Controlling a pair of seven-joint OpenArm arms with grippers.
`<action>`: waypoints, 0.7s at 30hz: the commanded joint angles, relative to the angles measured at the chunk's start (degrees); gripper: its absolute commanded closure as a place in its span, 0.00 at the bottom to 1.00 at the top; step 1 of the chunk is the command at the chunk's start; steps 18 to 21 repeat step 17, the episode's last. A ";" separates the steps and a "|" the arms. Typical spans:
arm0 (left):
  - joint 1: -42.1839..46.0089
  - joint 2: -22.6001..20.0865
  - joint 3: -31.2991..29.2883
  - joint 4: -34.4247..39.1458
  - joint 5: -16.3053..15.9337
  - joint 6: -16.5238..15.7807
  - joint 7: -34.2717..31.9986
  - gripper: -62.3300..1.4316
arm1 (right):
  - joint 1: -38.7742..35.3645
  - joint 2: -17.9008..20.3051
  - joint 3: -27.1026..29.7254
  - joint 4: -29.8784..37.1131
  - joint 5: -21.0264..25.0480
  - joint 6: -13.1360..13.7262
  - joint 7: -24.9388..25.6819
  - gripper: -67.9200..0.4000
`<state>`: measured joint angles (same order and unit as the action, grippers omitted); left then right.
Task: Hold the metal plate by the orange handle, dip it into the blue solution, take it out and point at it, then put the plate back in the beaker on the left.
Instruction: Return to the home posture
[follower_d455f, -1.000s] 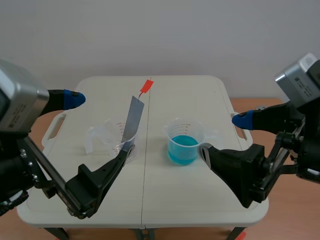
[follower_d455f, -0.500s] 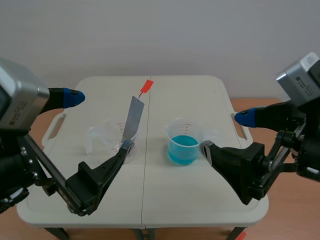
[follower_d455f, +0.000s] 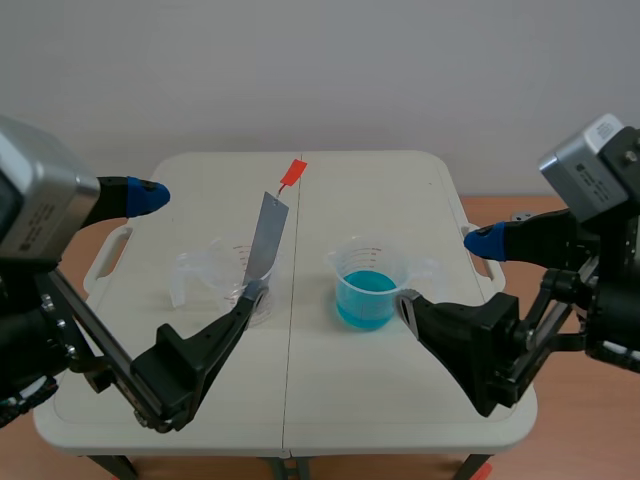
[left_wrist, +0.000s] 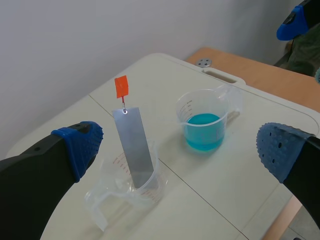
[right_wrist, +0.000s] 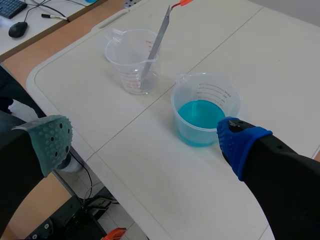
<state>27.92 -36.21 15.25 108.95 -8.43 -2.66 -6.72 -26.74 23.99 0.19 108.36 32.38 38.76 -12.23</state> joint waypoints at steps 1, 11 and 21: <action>-0.15 0.00 -0.15 0.17 -0.35 0.13 -0.79 0.00 | -0.09 0.61 0.11 0.74 0.74 -0.17 1.07 0.13; -0.15 0.00 -0.15 0.17 -0.35 0.13 -0.79 0.00 | -0.07 0.59 0.11 0.74 0.76 -0.20 1.03 0.13; -0.15 0.00 -0.15 0.17 -0.35 0.13 -0.79 0.00 | -0.07 0.57 0.13 0.74 0.76 -0.20 0.96 0.13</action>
